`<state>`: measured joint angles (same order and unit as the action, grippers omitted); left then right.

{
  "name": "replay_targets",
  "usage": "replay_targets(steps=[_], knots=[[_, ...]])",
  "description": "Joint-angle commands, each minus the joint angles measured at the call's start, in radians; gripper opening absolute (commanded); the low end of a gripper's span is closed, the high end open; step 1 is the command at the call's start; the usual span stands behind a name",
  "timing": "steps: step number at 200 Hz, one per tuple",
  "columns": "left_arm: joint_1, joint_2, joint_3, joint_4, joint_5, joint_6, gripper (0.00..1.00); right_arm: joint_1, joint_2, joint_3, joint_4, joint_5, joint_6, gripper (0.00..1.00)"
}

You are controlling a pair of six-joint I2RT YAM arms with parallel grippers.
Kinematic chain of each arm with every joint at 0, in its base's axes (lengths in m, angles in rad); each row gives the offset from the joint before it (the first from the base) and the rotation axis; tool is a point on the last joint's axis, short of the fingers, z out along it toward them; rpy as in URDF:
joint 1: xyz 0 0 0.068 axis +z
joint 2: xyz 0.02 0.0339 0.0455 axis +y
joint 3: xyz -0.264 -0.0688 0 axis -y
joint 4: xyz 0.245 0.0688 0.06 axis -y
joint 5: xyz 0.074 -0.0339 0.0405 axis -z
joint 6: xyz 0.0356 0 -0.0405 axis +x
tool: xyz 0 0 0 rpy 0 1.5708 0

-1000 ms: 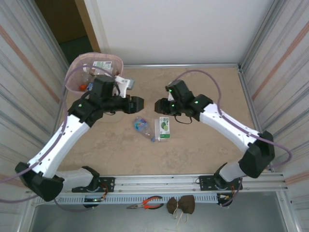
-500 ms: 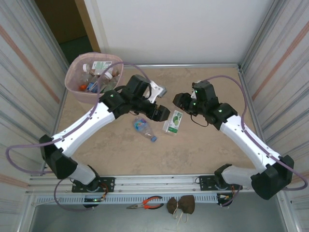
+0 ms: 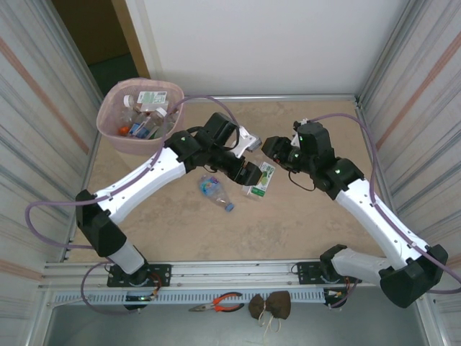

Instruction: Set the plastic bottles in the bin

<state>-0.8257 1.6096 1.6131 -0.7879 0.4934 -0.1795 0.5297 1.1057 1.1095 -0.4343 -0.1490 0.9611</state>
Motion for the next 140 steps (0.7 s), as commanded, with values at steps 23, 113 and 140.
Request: replay_targets(steps=[23,113,140], knots=[[-0.01,0.0,0.01,0.018,0.035,0.023,0.53,-0.004,-0.051,0.015,-0.001,0.037,0.013,0.37],[-0.008,-0.028,0.011,0.048,-0.025,0.024,0.48,-0.004,-0.106,0.042,-0.065,0.092,-0.033,0.66],[-0.006,-0.044,0.003,0.06,-0.043,0.024,0.45,-0.006,-0.151,0.049,-0.101,0.138,-0.058,0.67]])
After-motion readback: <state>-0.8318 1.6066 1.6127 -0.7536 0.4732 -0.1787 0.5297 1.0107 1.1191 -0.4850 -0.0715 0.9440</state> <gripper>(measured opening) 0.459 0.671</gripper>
